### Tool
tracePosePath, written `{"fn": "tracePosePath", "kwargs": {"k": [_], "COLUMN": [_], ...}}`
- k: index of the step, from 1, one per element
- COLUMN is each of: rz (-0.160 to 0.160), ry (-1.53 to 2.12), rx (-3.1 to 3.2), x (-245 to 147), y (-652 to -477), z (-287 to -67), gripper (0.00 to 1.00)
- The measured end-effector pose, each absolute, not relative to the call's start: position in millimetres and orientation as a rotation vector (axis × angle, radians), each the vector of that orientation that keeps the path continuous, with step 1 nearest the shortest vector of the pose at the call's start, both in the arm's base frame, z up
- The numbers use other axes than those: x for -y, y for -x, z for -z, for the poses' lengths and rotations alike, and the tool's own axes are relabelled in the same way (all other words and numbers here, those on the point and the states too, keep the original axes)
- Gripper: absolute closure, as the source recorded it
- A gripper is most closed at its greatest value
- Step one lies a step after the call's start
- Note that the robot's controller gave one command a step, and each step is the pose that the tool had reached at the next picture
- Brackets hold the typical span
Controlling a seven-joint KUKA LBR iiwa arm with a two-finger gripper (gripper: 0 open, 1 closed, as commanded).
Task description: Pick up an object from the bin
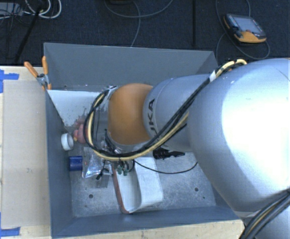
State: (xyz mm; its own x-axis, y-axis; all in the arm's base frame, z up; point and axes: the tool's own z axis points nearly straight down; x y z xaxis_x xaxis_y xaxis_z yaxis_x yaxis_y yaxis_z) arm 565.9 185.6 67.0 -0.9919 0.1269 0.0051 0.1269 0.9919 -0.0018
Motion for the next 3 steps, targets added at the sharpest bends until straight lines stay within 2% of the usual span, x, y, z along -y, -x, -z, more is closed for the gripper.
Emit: {"fn": "tracePosePath", "kwargs": {"k": [1, 2, 3], "rz": [0.000, 0.002, 0.005], "ry": [0.200, 0.202, 0.202], "rx": [3.134, 3.137, 3.141], "x": [-186, -186, -186], "y": [-566.0, -567.1, -569.1], "z": [-67, -68, -135], "gripper": [0.00, 1.00, 1.00]}}
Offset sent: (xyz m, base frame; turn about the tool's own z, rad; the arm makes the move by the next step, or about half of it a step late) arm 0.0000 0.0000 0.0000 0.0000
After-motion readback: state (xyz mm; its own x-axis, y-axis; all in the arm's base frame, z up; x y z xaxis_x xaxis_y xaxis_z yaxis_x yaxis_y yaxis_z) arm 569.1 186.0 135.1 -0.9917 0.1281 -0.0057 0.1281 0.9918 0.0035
